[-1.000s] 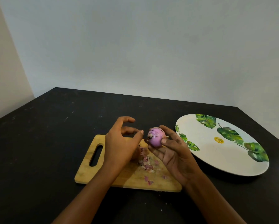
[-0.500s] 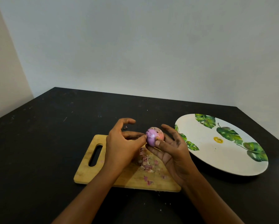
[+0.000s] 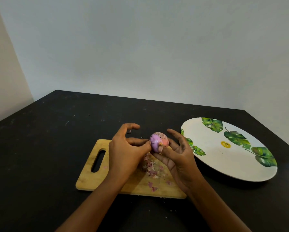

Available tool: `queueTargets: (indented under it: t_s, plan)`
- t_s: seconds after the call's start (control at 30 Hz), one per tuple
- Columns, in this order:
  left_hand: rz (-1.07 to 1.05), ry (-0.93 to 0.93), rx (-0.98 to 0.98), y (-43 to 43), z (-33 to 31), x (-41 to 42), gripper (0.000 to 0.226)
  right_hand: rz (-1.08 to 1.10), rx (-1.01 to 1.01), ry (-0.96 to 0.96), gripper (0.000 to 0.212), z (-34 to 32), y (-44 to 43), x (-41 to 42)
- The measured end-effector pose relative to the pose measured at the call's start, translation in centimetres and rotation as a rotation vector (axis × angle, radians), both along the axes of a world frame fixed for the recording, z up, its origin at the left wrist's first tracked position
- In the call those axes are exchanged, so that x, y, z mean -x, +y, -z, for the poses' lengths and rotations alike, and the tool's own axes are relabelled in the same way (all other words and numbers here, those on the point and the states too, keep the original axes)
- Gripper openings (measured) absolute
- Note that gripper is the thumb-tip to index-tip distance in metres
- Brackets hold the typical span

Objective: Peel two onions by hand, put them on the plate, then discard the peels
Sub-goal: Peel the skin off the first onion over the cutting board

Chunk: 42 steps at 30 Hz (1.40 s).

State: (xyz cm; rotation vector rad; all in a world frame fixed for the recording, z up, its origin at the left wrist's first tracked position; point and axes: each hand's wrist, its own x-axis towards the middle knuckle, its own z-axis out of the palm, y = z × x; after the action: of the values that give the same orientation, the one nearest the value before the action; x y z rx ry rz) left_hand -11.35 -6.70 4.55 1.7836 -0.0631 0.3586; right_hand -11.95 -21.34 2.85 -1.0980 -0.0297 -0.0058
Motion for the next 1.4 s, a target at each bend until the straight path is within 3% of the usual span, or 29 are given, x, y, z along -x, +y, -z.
queueTargets:
  t_s: [0.3,0.47,0.73,1.1,1.4]
  plan:
    - [-0.090,-0.046,-0.048,-0.26,0.67,-0.13,0.048,0.035,0.041,-0.020,0.080,0.02,0.66,0.19]
    - [-0.083,-0.064,0.004,-0.41,0.45,-0.30,0.047,0.053,-0.040,-0.004,0.074,-0.18,0.49,0.09]
    - [0.056,-0.118,0.155,-0.39,-0.03,-0.08,0.083,0.040,-0.011,-0.034,0.070,-0.26,0.58,0.23]
    - [0.031,-0.123,0.183,-0.30,0.11,-0.32,0.094,0.038,0.014,-0.021,0.067,-0.05,0.73,0.32]
    - [0.012,-0.027,0.161,-0.45,-0.05,-0.10,0.097,0.003,0.099,-0.009,0.081,0.55,1.01,0.33]
